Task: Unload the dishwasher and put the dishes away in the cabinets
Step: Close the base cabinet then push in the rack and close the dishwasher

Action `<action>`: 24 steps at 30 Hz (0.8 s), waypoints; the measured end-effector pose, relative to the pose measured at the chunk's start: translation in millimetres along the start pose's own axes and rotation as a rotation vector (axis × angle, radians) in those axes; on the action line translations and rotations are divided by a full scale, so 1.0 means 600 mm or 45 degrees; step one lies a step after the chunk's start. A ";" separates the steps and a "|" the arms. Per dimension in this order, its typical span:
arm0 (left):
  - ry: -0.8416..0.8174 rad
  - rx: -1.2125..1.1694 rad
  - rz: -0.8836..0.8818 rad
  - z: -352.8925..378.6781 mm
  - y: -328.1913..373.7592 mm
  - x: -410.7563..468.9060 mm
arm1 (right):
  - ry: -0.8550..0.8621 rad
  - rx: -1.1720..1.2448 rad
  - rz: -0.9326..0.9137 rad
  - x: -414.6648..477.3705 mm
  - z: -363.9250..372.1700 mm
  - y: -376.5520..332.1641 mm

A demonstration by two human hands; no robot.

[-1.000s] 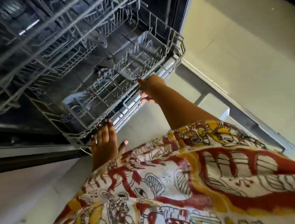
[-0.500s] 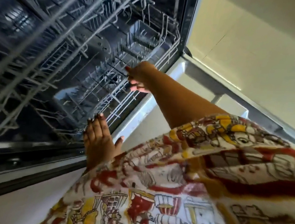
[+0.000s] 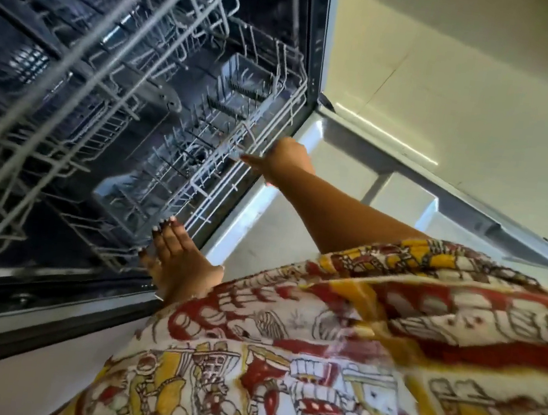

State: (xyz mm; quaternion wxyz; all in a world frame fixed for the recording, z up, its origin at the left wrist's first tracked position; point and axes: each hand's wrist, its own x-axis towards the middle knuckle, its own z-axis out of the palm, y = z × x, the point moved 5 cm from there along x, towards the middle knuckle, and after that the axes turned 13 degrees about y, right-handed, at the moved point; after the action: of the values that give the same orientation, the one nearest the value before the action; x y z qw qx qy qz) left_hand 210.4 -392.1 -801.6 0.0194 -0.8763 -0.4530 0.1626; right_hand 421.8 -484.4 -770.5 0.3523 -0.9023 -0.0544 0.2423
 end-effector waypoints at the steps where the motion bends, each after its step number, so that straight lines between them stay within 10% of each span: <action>1: 0.010 0.020 -0.042 -0.004 0.005 -0.012 | 0.009 -0.031 0.013 -0.008 -0.013 0.026; 24: -0.182 -0.351 -0.418 0.121 0.169 -0.598 | 0.378 0.020 0.763 -0.338 -0.288 0.636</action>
State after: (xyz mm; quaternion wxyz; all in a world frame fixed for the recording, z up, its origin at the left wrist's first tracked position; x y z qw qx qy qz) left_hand 75.4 -747.2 -792.4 -0.1063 -0.7715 -0.6077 0.1555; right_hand 298.7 -928.9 -832.5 0.2765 -0.9008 0.2673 0.2016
